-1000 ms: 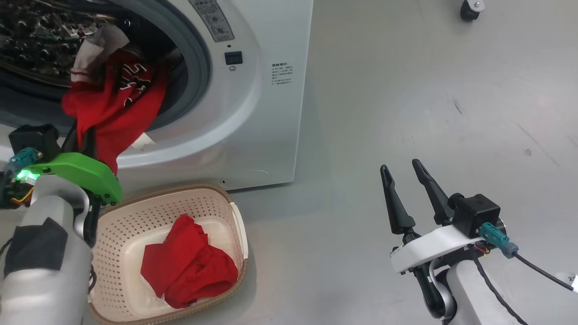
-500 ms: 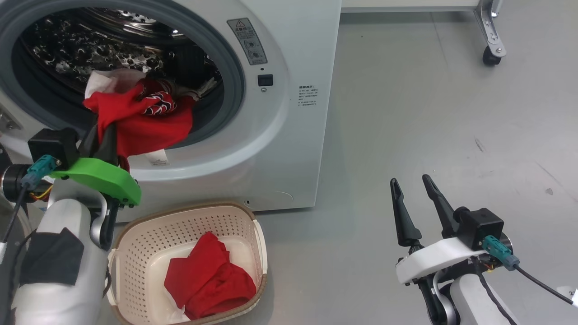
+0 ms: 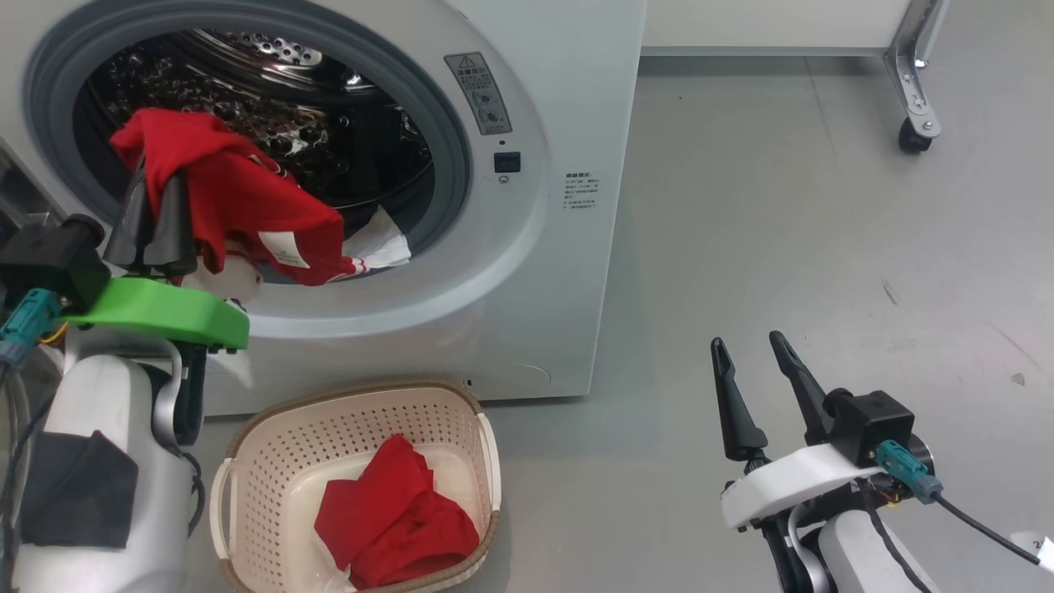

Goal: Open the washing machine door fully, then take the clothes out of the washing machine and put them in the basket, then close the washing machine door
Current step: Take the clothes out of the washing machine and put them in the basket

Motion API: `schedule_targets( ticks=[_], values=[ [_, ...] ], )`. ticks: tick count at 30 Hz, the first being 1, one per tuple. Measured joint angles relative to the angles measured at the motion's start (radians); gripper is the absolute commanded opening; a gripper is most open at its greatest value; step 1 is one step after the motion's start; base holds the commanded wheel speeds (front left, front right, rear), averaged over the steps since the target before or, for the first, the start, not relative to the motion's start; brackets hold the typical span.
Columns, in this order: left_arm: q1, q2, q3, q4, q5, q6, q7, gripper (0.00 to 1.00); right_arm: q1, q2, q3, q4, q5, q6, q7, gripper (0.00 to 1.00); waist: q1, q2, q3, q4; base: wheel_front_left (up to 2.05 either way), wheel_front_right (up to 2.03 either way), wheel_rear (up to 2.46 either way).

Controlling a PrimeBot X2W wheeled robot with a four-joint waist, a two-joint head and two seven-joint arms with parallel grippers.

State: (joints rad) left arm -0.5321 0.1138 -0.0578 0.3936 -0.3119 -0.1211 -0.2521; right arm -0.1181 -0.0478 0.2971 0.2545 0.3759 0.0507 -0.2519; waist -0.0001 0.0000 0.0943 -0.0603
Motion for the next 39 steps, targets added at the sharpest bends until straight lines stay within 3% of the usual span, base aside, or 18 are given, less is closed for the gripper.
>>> schedule_targets(
  ticks=[10,23,39],
  values=[
    [0.075,-0.005,-0.003,-0.073,0.024,0.0,0.0,0.0,0.006,0.0,0.009,-0.003,0.0,0.001,0.0,1.0,0.0,0.0,0.011,-0.005,0.0,0.0,0.0],
    [0.173,-0.008,-0.055,-0.024,0.026,0.0,0.064,0.0,0.003,0.0,0.018,-0.024,-0.004,0.001,0.0,1.0,0.0,0.0,0.077,-0.024,0.0,0.0,0.0],
    [0.18,0.007,-0.089,0.066,0.058,0.0,0.147,0.0,-0.051,0.0,0.037,-0.05,-0.011,0.001,0.0,1.0,0.0001,0.0,0.213,-0.073,0.0,0.0,0.0]
  ],
)
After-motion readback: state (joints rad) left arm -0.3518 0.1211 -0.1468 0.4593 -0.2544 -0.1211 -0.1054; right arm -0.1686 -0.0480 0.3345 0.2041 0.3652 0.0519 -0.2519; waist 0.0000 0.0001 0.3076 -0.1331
